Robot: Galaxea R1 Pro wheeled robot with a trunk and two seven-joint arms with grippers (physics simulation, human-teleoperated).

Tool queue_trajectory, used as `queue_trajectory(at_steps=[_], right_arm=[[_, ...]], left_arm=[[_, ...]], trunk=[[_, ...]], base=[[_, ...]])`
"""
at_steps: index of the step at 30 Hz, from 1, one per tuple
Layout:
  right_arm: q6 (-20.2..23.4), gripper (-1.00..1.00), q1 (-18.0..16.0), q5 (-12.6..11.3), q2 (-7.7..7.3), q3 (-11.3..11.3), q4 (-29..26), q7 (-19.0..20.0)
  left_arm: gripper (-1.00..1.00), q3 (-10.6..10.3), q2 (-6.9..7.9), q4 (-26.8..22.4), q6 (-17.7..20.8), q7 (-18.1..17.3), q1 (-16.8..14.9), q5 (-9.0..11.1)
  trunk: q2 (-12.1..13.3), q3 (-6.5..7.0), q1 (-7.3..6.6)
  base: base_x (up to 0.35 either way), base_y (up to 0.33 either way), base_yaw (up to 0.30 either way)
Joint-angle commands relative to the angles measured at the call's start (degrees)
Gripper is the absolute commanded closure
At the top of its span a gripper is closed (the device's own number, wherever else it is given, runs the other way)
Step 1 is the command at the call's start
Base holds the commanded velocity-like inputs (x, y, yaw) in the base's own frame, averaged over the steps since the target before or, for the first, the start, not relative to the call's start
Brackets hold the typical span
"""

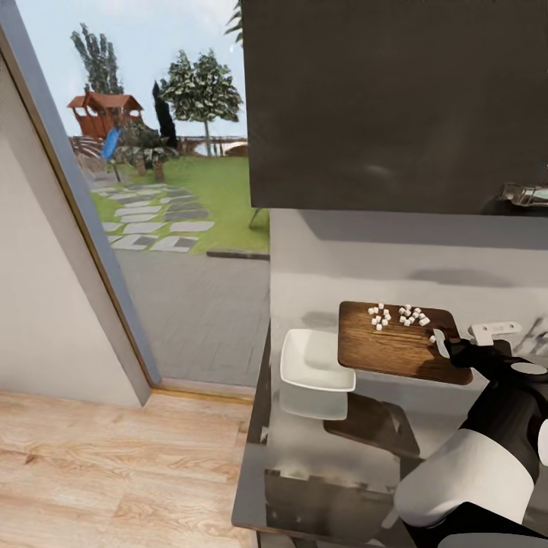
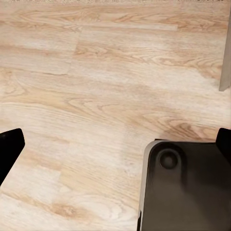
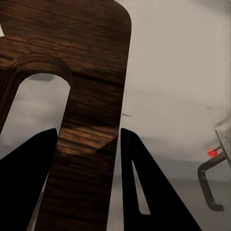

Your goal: In the kitchen, take the Vidalia onion out of the sink, dice it on the chopping board with the paring knife, put the diced onion into the bowl on the countertop, then place both the paring knife and the chopping board into the sink.

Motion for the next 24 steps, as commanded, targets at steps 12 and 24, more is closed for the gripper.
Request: queue_trajectory(at_steps=[12, 24], right_arm=[[0.1, 1.0, -0.1, 0.2, 0.04, -0.1, -0.1, 0.3], [-1.8, 1.0, -0.1, 0.2, 0.04, -0.1, -0.1, 0.3]], left_arm=[[-1.0, -0.5, 0.1, 0.0, -0.1, 0.4, 0.0, 0.6], [-1.0, -0.5, 0.1, 0.0, 0.0, 0.4, 0.0, 0.6]], trunk=[[-0.1, 0.44, 0.04], [-0.1, 0.46, 0.04]], base=[[0.0, 0.057, 0.0], [0.0, 0.009, 0.0]])
